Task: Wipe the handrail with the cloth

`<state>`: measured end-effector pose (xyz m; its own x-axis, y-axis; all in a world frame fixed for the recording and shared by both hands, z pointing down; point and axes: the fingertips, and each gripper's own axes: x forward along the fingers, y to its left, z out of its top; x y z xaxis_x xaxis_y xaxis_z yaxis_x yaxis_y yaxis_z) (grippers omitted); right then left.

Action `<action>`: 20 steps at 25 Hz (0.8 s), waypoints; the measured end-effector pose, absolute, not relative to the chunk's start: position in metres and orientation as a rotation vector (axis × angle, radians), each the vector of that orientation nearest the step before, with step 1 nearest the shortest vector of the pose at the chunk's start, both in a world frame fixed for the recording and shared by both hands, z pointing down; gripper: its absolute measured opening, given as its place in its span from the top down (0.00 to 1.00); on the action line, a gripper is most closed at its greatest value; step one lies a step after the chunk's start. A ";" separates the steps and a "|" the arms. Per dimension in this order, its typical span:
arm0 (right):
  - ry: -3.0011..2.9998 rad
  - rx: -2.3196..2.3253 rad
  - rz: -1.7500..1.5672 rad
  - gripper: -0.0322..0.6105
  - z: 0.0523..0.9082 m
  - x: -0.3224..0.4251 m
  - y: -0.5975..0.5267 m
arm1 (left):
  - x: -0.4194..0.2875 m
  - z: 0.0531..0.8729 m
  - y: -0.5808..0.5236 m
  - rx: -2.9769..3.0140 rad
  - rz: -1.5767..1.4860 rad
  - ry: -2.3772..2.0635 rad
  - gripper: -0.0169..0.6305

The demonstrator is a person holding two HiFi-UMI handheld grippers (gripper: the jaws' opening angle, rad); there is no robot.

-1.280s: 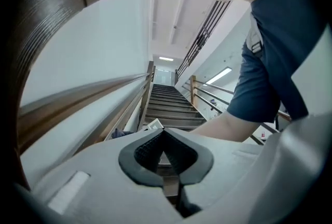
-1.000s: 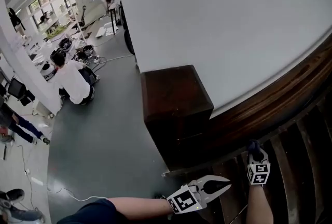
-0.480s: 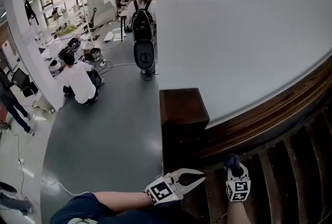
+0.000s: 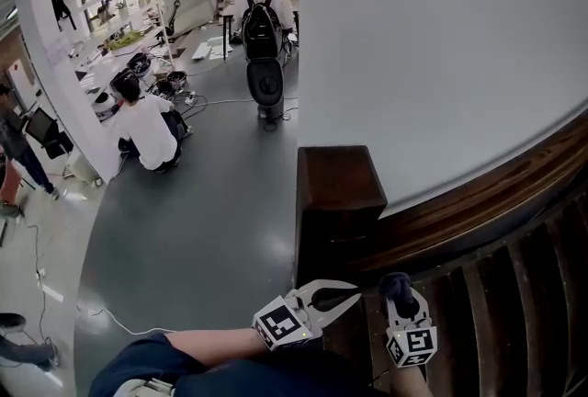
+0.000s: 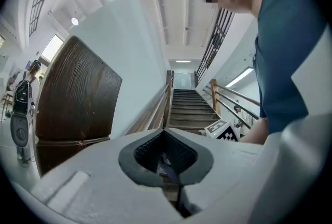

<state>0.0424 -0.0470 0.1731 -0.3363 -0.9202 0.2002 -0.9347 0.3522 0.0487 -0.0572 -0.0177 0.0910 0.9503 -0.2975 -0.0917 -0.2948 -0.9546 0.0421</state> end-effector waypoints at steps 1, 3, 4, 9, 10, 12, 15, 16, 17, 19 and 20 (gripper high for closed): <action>-2.445 1.671 0.115 0.80 0.168 0.034 -0.044 | -0.059 0.090 -0.019 3.073 -0.155 -0.473 0.97; -2.500 1.647 0.132 0.80 0.160 0.018 -0.035 | -0.062 0.088 -0.020 3.069 -0.163 -0.483 0.97; -2.527 1.632 0.138 0.80 0.158 0.010 -0.032 | -0.063 0.088 -0.020 3.069 -0.169 -0.485 0.97; -2.623 1.566 0.136 0.80 0.141 -0.014 -0.023 | -0.064 0.083 -0.021 3.066 -0.185 -0.474 0.97; -2.634 1.554 0.129 0.80 0.138 -0.017 -0.021 | -0.064 0.083 -0.021 3.065 -0.187 -0.470 0.97; -2.647 1.528 0.114 0.80 0.133 -0.022 -0.018 | -0.064 0.081 -0.019 3.061 -0.197 -0.464 0.97; -2.658 1.502 0.104 0.80 0.128 -0.029 -0.013 | -0.063 0.080 -0.016 3.065 -0.200 -0.458 0.97; -2.662 1.502 0.108 0.80 0.128 -0.030 -0.012 | -0.064 0.080 -0.014 3.062 -0.204 -0.457 0.97; -2.665 1.504 0.116 0.80 0.128 -0.032 -0.011 | -0.064 0.081 -0.013 3.057 -0.208 -0.455 0.97; -2.671 1.499 0.132 0.80 0.130 -0.035 -0.008 | -0.064 0.082 -0.010 3.052 -0.204 -0.453 0.97; -2.673 1.493 0.137 0.80 0.130 -0.037 -0.007 | -0.065 0.083 -0.008 3.053 -0.198 -0.453 0.97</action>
<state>-0.0370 -0.0067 0.1303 -0.5229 -0.8452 0.1104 -0.8521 0.5219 -0.0403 -0.0651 -0.0082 0.0829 0.9490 -0.2918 -0.1193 -0.2856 -0.9560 0.0665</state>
